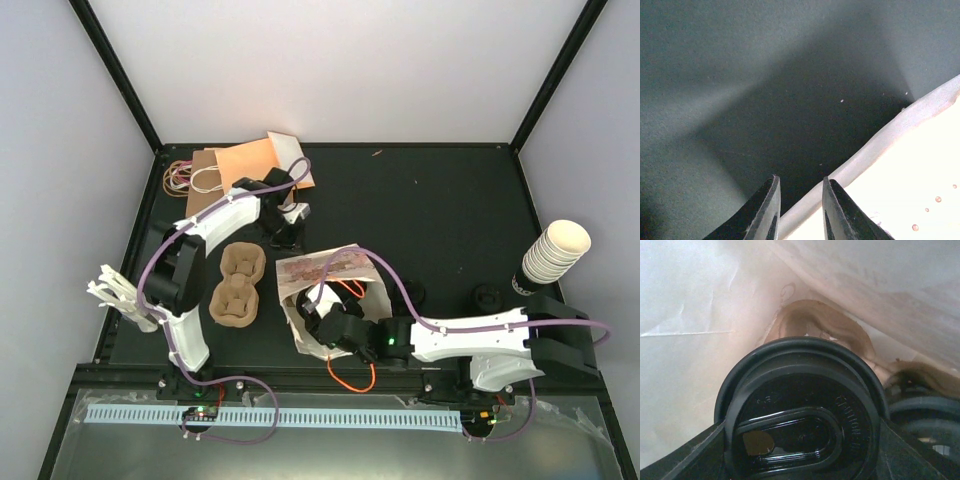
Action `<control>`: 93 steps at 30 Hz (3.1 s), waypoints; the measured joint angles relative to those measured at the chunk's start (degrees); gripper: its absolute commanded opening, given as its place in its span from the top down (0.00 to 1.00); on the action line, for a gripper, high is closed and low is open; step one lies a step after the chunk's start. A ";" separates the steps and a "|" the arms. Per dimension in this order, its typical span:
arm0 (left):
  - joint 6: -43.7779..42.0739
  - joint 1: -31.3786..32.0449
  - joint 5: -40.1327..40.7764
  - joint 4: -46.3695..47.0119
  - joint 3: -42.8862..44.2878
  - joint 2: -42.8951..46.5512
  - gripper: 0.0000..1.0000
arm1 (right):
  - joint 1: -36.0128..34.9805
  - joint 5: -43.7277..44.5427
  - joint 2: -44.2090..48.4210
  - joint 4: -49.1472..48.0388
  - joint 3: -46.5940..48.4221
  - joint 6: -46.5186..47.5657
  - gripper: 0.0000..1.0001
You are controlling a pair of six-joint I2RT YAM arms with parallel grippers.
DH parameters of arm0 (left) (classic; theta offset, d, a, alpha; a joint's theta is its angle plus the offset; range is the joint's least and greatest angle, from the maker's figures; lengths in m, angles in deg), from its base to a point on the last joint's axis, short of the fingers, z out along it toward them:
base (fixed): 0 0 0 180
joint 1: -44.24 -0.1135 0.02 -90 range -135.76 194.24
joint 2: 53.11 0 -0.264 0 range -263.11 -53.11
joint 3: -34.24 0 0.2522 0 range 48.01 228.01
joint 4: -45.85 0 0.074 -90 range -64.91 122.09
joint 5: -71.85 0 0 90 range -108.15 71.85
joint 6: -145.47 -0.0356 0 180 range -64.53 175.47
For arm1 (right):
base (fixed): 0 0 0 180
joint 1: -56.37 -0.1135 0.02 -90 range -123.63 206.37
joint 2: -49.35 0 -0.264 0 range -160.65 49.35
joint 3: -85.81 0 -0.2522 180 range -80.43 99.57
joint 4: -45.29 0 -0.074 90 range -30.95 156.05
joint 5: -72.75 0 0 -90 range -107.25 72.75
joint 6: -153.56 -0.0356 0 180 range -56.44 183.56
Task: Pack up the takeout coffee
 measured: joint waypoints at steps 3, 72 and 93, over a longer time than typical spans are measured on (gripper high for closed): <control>-0.13 0.04 -0.83 0.07 -1.38 0.79 0.75 | -0.04 0.46 -1.70 -0.61 1.03 1.05 0.51; -0.55 1.92 -4.04 0.85 -6.08 4.61 0.76 | -0.68 5.73 -15.02 0.00 9.42 14.45 0.49; -0.72 1.92 -4.33 0.92 -6.29 4.66 0.76 | -0.68 6.32 -17.03 2.03 11.74 14.60 0.49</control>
